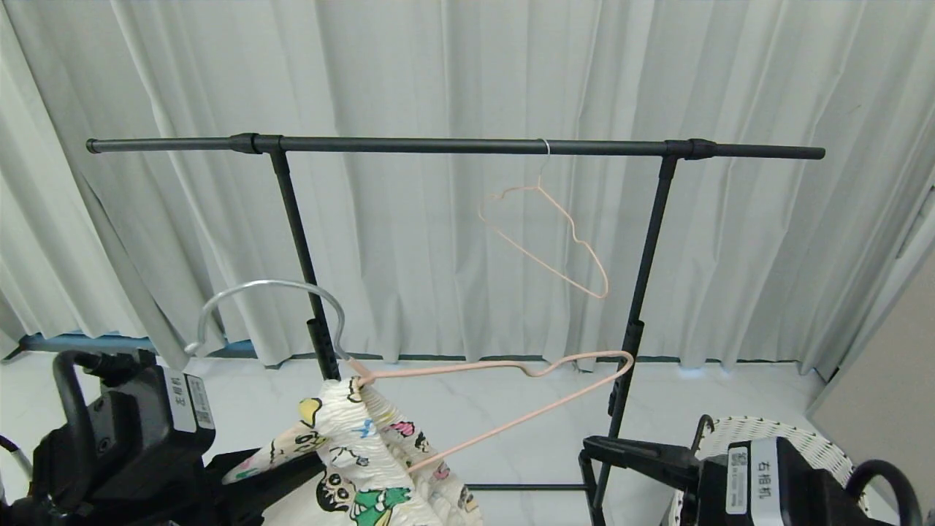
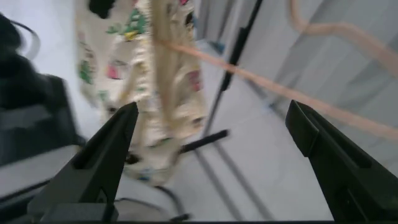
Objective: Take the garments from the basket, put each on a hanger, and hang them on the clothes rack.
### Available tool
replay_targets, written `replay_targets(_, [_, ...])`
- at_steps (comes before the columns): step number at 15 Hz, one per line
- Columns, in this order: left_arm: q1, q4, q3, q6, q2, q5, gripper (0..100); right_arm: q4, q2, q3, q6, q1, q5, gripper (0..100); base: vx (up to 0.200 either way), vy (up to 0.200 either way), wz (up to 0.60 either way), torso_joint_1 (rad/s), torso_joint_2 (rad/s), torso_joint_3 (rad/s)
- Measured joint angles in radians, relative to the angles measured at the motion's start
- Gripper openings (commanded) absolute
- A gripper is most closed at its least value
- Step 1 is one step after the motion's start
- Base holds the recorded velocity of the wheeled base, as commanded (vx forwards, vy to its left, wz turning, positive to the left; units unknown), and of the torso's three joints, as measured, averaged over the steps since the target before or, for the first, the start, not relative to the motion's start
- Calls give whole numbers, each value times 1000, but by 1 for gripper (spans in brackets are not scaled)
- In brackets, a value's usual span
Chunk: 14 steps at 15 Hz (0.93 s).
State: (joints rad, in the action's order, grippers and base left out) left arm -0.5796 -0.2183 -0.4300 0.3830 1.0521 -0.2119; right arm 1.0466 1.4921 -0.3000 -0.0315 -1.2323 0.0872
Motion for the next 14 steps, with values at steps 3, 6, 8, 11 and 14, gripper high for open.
replay_targets(3, [5, -2, -11, 3, -27, -5, 0, -28, 59, -67, -275, -3, 41, 100, 0, 0, 0, 0, 0, 0])
replay_targets(6, [1, -2, -20, 5, -46, -7, 0, -31, 169, -135, -352, 34, 99, 100, 0, 0, 0, 0, 0, 0])
replay_targets(8, [-3, -1, -26, 6, -53, -8, 0, -29, 240, -153, -365, 44, 110, 100, 0, 0, 0, 0, 0, 0])
replay_targets(11, [-24, -3, -35, 4, -54, -8, 0, -29, 328, -170, -363, 40, 135, 100, 0, 0, 0, 0, 0, 0])
replay_targets(14, [-27, -2, -36, 1, -51, -4, 0, -29, 384, -166, -359, 26, 202, 100, 0, 0, 0, 0, 0, 0])
